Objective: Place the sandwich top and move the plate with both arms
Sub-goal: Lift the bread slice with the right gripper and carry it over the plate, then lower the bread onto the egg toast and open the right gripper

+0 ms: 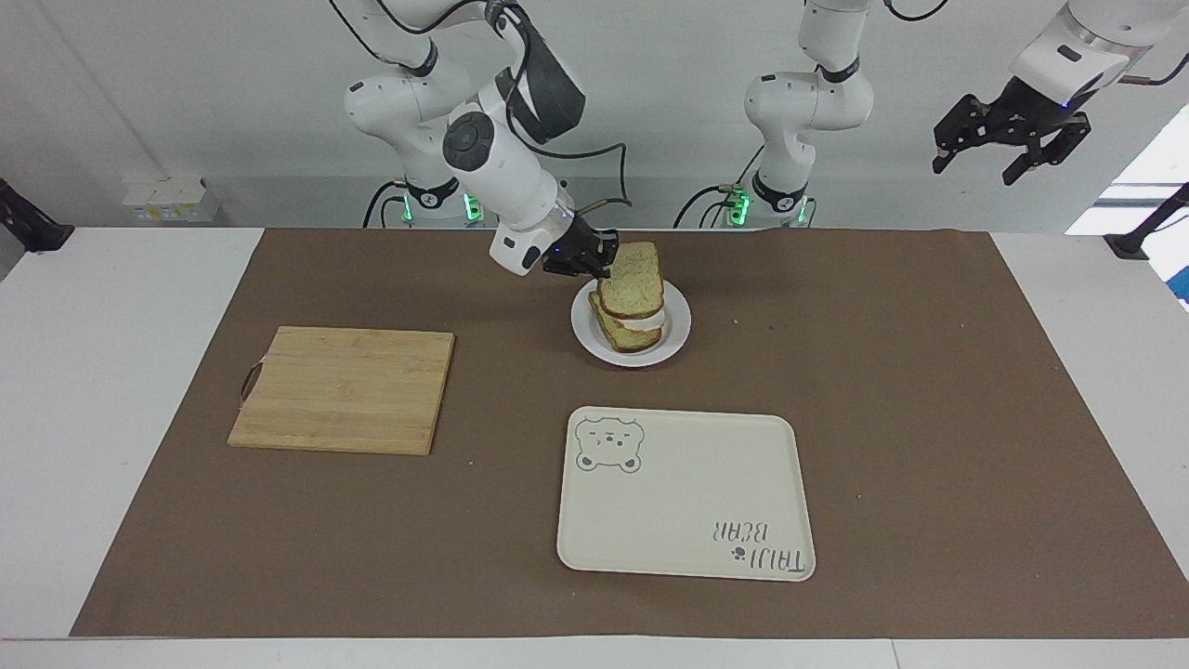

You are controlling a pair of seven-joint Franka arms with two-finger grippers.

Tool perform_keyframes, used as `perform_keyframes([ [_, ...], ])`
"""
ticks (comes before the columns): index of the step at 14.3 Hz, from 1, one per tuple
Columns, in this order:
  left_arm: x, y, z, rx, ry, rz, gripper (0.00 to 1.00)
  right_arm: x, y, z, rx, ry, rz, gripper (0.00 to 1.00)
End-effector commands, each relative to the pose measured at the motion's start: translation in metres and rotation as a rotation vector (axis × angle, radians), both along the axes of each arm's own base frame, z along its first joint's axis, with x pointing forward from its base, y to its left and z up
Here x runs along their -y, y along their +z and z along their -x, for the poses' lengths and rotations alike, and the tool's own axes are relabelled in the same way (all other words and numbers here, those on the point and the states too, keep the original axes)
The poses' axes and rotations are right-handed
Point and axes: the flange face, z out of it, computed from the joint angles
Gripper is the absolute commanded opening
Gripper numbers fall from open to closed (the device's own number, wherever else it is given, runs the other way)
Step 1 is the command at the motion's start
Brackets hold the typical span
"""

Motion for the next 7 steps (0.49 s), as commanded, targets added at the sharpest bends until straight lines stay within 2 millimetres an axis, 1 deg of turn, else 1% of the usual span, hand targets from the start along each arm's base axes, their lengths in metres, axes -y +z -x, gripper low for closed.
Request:
perform_keyframes([
  [1,-0.001,0.001,0.007,0.002,-0.006,0.008,1.00,-0.007,-0.019,0.009,-0.019,-0.022,-0.005,0.00],
  [2,-0.002,0.000,0.007,0.001,-0.005,0.008,1.00,-0.010,-0.026,0.015,-0.026,-0.013,0.003,0.00],
  [7,-0.002,0.000,0.007,-0.001,-0.005,0.009,1.00,-0.025,-0.061,0.029,-0.028,0.004,0.033,0.00],
])
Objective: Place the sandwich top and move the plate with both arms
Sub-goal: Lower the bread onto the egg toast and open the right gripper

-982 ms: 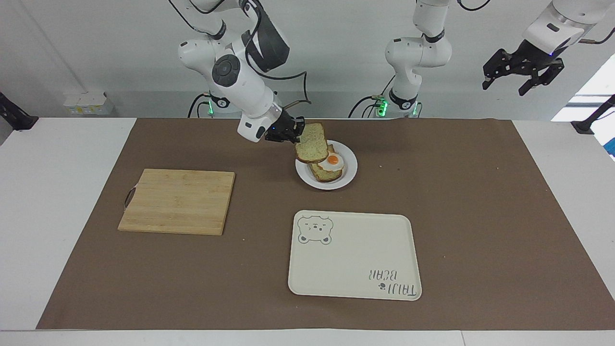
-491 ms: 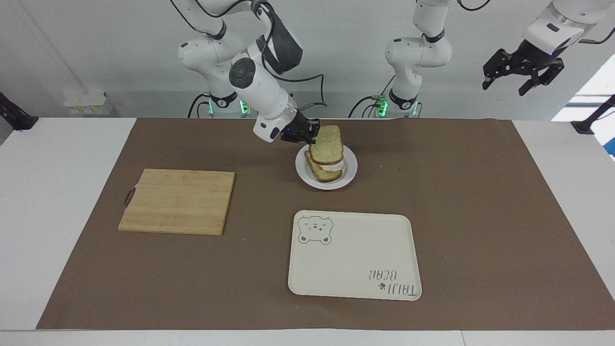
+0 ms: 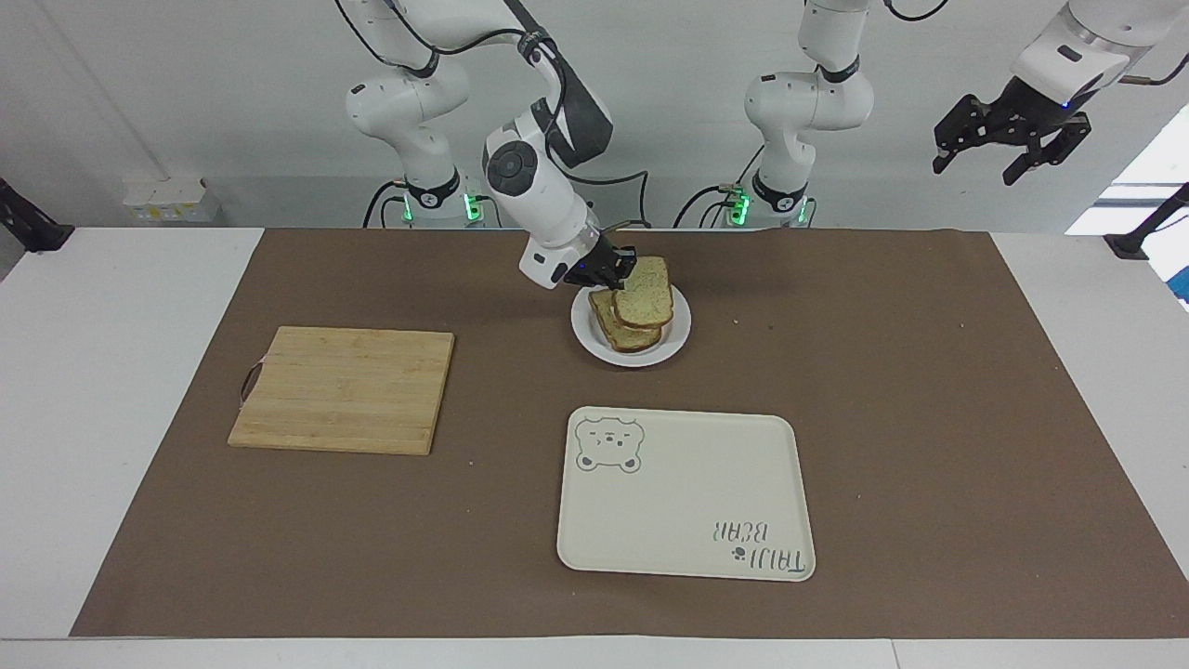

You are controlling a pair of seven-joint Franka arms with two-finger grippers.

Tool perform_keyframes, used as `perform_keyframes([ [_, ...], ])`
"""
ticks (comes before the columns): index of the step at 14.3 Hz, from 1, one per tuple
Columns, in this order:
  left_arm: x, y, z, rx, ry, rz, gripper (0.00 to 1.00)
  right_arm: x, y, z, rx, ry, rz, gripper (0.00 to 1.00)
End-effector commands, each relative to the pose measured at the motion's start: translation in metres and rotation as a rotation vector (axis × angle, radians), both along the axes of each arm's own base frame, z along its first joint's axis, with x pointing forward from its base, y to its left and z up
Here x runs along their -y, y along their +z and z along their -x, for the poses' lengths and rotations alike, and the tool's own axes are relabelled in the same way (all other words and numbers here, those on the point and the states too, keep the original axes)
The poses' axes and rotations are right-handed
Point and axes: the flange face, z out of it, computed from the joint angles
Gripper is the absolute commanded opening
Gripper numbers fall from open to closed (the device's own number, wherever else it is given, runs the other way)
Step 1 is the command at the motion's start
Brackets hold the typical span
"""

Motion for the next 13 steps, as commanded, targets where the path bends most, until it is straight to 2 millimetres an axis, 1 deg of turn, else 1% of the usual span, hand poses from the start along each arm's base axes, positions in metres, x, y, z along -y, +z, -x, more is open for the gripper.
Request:
perform_keyframes([
  [1,-0.002,0.000,0.007,-0.001,-0.005,0.009,1.00,-0.008,-0.022,0.005,-0.001,-0.019,-0.002,0.00],
  [3,-0.002,0.000,0.008,-0.004,-0.001,0.008,1.00,-0.011,-0.039,0.004,-0.003,-0.024,0.013,0.00],
  [6,-0.003,0.000,0.008,-0.003,-0.002,0.009,1.00,-0.011,-0.045,0.004,-0.001,-0.026,0.018,0.00],
  [8,-0.002,0.000,0.008,-0.006,-0.005,0.009,1.00,-0.011,-0.057,0.003,-0.018,-0.029,0.031,0.00],
  [10,0.001,0.000,0.008,-0.006,-0.008,0.008,1.00,-0.008,-0.062,0.002,-0.025,-0.033,0.037,0.00],
  [11,0.001,0.000,0.008,-0.007,-0.009,0.009,1.00,-0.005,-0.062,-0.001,-0.024,-0.039,0.036,0.44],
  [12,0.001,0.000,0.008,-0.006,-0.007,0.008,1.00,-0.005,-0.064,-0.003,-0.016,-0.030,0.050,0.99],
  [13,0.002,-0.001,0.008,-0.007,-0.007,0.008,1.00,-0.005,-0.062,-0.006,-0.002,-0.020,0.060,1.00],
])
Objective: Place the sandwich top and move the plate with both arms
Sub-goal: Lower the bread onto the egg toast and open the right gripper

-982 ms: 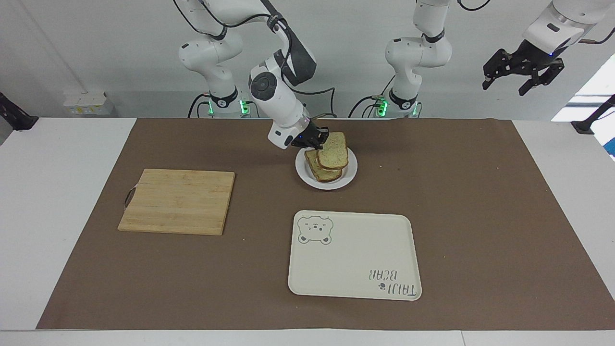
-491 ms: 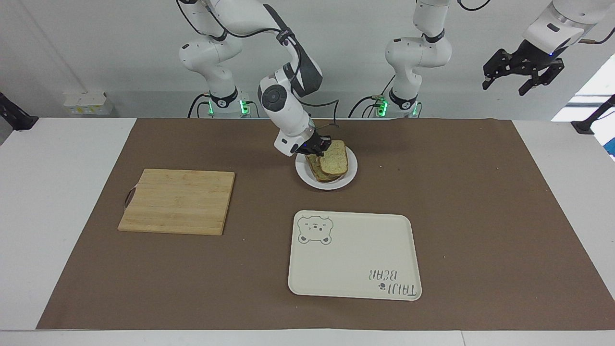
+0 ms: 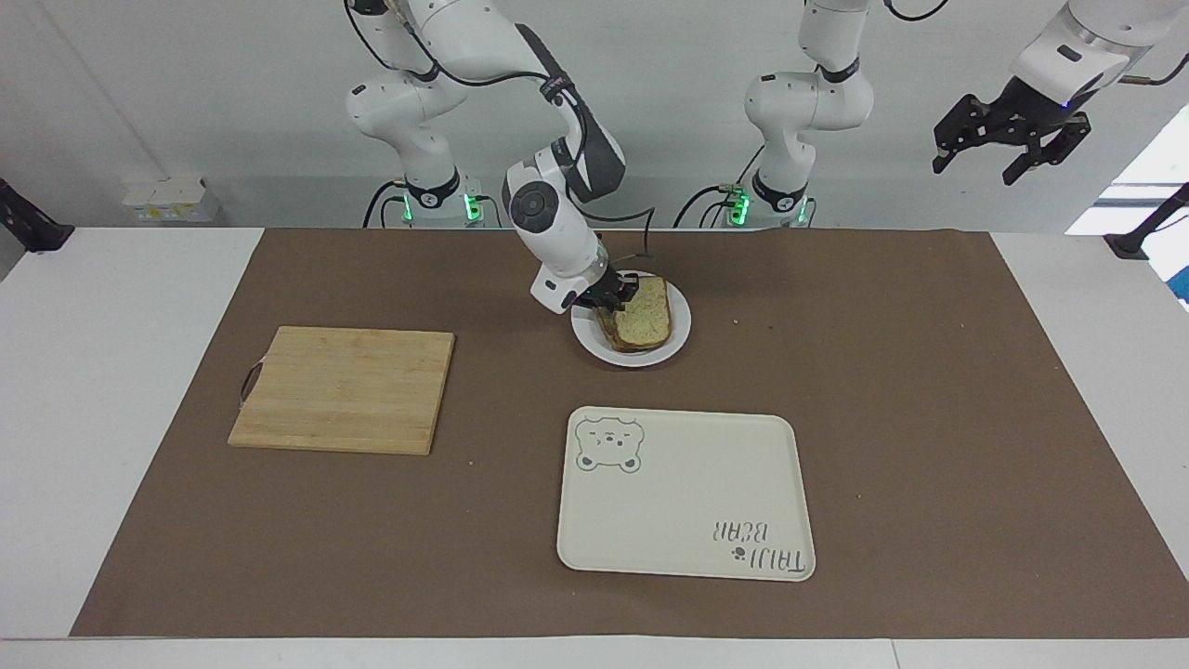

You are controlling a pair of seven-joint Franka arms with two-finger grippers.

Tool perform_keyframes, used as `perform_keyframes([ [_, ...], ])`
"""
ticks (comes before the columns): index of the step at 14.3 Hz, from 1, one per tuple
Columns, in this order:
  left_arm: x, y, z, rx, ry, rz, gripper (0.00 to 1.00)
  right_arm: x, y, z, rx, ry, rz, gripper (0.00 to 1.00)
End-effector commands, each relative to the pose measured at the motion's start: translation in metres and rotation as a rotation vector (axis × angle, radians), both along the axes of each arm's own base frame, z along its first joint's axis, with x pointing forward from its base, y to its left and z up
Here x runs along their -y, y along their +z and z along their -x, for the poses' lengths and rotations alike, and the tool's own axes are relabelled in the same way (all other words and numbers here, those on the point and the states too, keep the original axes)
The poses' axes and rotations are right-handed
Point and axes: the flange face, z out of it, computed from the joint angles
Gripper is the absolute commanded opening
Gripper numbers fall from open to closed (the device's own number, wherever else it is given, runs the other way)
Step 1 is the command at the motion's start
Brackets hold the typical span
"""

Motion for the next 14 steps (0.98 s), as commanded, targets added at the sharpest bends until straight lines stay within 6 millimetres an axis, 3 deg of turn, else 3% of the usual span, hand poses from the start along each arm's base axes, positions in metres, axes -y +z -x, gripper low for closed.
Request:
perform_keyframes([
  [1,0.002,-0.001,0.007,-0.007,-0.008,0.008,1.00,0.004,0.001,-0.012,0.036,0.010,0.019,1.00],
  [7,0.013,-0.005,0.006,-0.005,-0.030,0.011,1.00,0.012,0.013,-0.028,0.170,0.156,0.163,1.00],
  [9,0.027,-0.011,0.012,-0.014,-0.057,0.058,1.00,0.026,0.030,-0.041,0.198,0.137,0.164,1.00],
  [14,0.062,-0.047,0.024,0.014,-0.092,0.123,1.00,0.064,0.066,-0.056,0.260,0.130,0.210,1.00],
])
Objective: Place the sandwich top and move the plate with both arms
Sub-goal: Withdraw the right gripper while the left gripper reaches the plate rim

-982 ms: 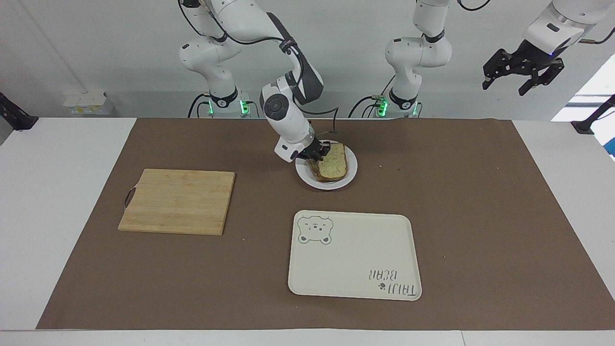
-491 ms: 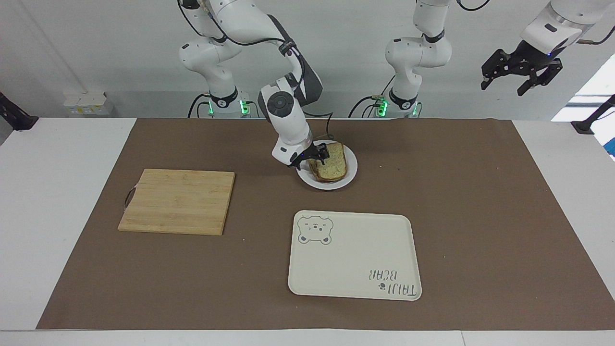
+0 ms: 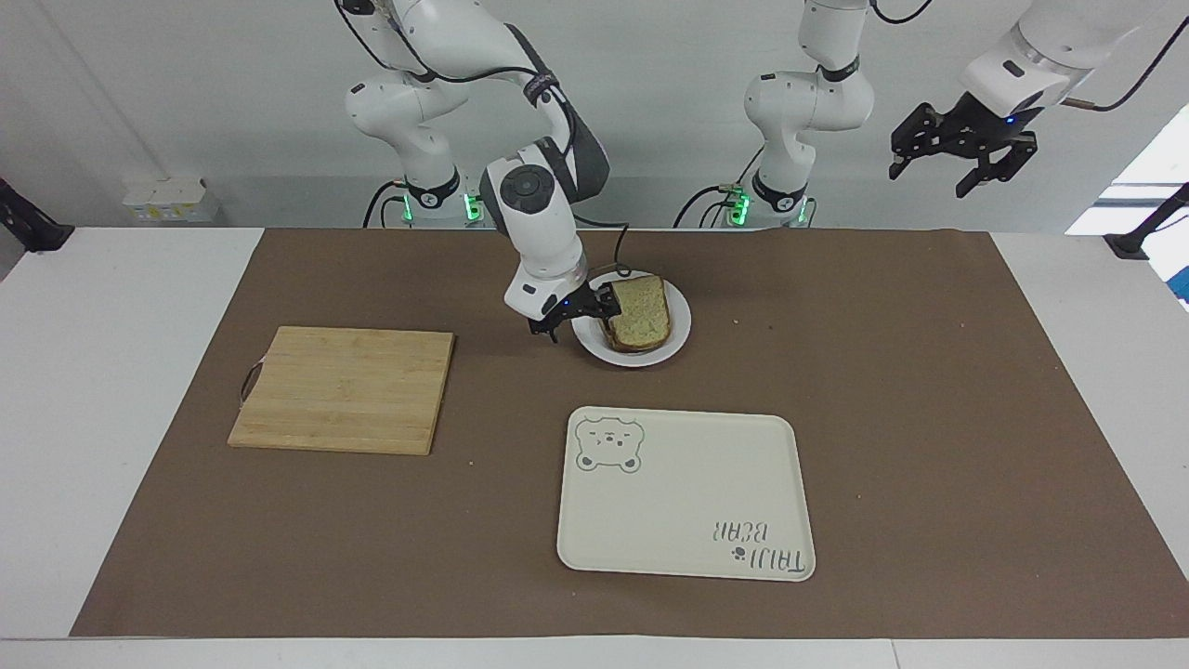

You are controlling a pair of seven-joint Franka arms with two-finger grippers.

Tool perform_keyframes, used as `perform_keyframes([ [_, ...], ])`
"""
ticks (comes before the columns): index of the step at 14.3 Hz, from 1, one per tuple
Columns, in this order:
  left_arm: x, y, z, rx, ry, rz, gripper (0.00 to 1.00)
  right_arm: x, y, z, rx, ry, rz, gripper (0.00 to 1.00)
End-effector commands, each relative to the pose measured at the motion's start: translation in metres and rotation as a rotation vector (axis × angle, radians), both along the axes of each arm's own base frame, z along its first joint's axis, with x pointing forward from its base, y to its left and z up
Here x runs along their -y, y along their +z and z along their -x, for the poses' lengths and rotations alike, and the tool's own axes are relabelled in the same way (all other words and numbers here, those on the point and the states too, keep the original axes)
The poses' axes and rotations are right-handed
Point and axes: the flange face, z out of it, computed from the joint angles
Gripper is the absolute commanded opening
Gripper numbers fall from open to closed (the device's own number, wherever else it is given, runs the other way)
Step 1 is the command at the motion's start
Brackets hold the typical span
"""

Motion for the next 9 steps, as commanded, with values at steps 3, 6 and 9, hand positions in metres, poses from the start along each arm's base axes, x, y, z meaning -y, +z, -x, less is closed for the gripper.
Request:
perform_keyframes([
  [3,0.034,-0.038,0.018,0.024,-0.018,0.080,1.00,0.043,0.047,-0.013,0.025,-0.019,0.041,1.00],
  [6,0.051,-0.051,0.018,0.027,0.005,0.100,1.00,0.064,0.068,-0.019,0.008,-0.030,0.072,1.00],
  [9,0.069,-0.062,0.016,0.043,0.007,0.134,1.00,0.085,0.078,-0.019,-0.002,-0.039,0.112,1.00],
])
